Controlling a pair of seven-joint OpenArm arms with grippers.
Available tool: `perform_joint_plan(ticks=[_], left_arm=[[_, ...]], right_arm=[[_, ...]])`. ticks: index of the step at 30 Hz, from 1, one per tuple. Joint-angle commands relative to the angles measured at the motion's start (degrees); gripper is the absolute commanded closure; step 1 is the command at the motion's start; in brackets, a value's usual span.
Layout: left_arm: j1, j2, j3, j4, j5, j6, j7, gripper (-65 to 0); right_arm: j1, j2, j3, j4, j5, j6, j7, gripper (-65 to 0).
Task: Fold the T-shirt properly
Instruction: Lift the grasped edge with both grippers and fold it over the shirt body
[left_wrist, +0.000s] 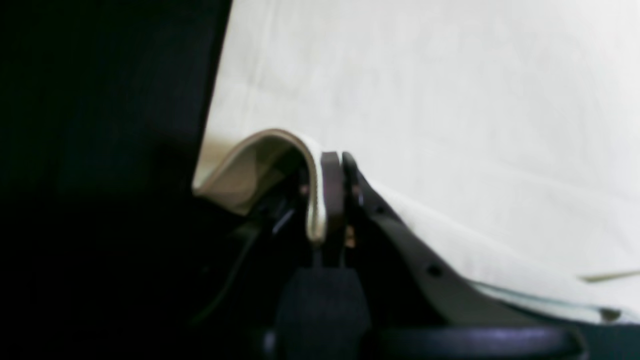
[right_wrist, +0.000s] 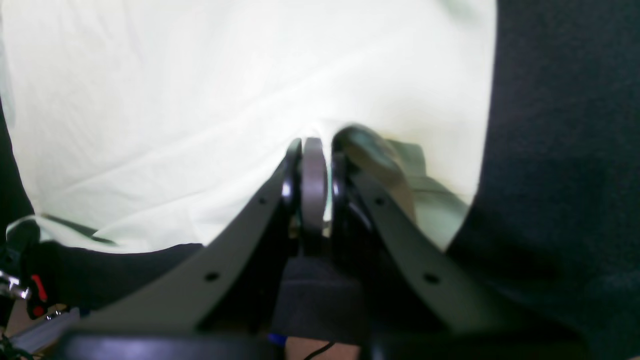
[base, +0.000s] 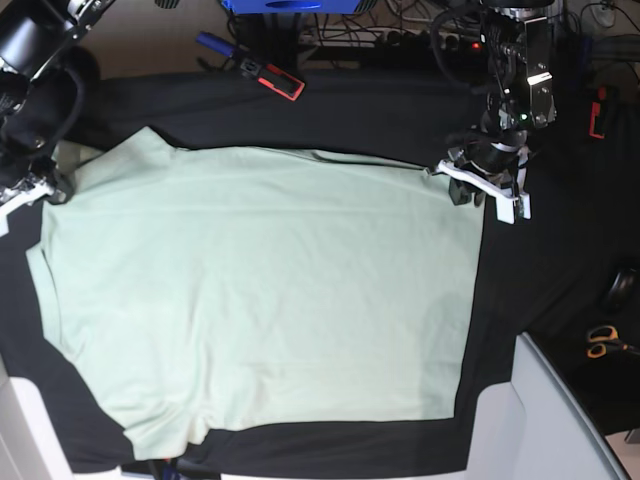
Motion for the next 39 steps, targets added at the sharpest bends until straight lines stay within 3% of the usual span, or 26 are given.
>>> perform_joint_plan(ticks=[1,5,16,21,28,39], left_arm=[[-0.8,-0.3,-0.3,0.5,-0.4,0.0,-1.0,0.0],[-1.6,-0.2,-0.4,-0.4,-0.4,0.0,-1.0,0.0],[-4.4,0.7,-0.6,-1.2,-0.4,0.1,-1.0,0.0],[-6.1,0.7,-0.6,-2.3,-0.4,2.3,-1.0,0.0],[-7.3,0.7,-0.6,-3.5,-0.4,2.3,-1.0,0.0],[-8.5,0.6,-0.6,-3.5,-0.2,2.3,-1.0,0.0]], right_arm=[[1.3,1.0,0.1,0.6,1.1,0.0,1.2,0.0],[2.1,1.0,0.1,0.6,1.1,-2.1,2.3,0.0],[6.8,3.7,0.0,-5.0,1.1,-2.1,2.4,0.0],[8.3,5.1,0.0,-7.1,1.1,-2.1,3.5,0.0],[9.0,6.5,-8.5,-10.4,1.1,-2.2,8.7,0.0],[13.0,6.7,-9.7,-13.0,1.1,-3.4,10.0,0.0]])
